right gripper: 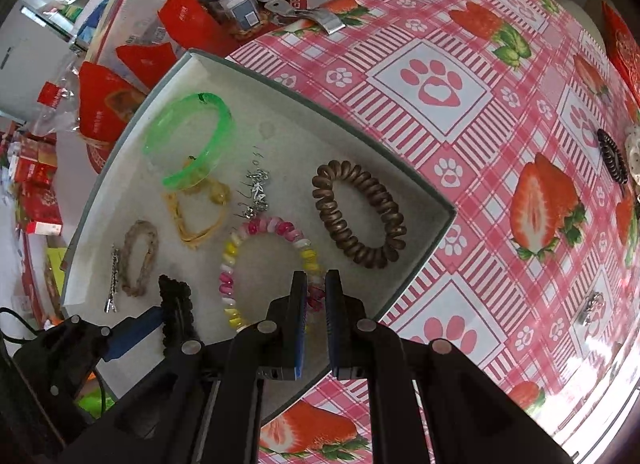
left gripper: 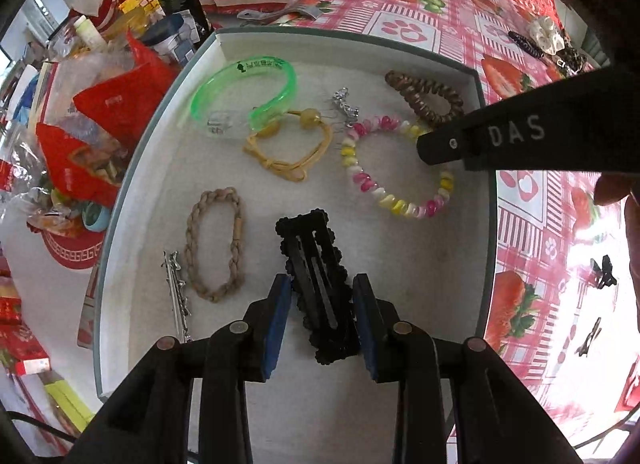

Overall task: Organize jewelry
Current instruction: 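Open the left tool to drop the black clip while the right tool releases the beaded bracelet in the tray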

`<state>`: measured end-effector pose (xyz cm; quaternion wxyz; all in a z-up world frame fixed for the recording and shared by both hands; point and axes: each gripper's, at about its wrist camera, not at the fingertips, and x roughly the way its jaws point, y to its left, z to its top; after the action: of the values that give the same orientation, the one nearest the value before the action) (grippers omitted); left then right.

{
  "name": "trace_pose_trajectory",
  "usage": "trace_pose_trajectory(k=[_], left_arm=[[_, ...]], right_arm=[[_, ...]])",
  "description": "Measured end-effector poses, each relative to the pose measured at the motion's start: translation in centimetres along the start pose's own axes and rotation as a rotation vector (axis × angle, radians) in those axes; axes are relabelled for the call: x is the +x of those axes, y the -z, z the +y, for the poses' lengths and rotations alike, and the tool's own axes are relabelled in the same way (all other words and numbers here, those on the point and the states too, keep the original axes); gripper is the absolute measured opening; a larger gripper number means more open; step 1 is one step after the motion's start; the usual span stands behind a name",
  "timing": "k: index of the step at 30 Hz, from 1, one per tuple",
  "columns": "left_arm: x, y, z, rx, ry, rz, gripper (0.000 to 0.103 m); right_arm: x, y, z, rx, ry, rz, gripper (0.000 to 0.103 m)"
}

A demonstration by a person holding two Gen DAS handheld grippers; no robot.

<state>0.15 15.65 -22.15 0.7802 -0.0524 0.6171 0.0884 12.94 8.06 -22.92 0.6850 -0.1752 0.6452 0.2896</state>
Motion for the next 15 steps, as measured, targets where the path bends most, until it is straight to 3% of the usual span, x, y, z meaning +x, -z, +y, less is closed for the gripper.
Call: trace_pose_trajectory(k=[2, 3, 4, 5, 11, 15], left_arm=[[0.0, -0.1, -0.1, 0.001, -0.003, 0.002, 0.039], [0.0, -0.1, -0.1, 0.002, -0.003, 0.005, 0.045], [0.0, -0.1, -0.1, 0.001, -0.007, 0.006, 0.057], [-0.1, -0.1, -0.1, -0.001, -0.012, 0.000, 0.060], [-0.5, -0.1, -0.1, 0.008, -0.027, -0.005, 0.060], [-0.9, -0.1, -0.2, 0.007, -0.037, -0.006, 0.060]], right_arm=[[0.4, -0.1, -0.1, 0.011, -0.006, 0.008, 0.011], [0.6, -0.1, -0.2, 0.015, -0.008, 0.015, 0.011], [0.9, -0.1, -0.2, 0.019, -0.008, 0.023, 0.011], [0.7, 0.0, -0.1, 0.020, -0.009, 0.018, 0.014], [0.6, -0.3, 0.5, 0.034, -0.044, 0.006, 0.038], [-0.4, -0.9, 0.5, 0.051, -0.077, -0.017, 0.042]])
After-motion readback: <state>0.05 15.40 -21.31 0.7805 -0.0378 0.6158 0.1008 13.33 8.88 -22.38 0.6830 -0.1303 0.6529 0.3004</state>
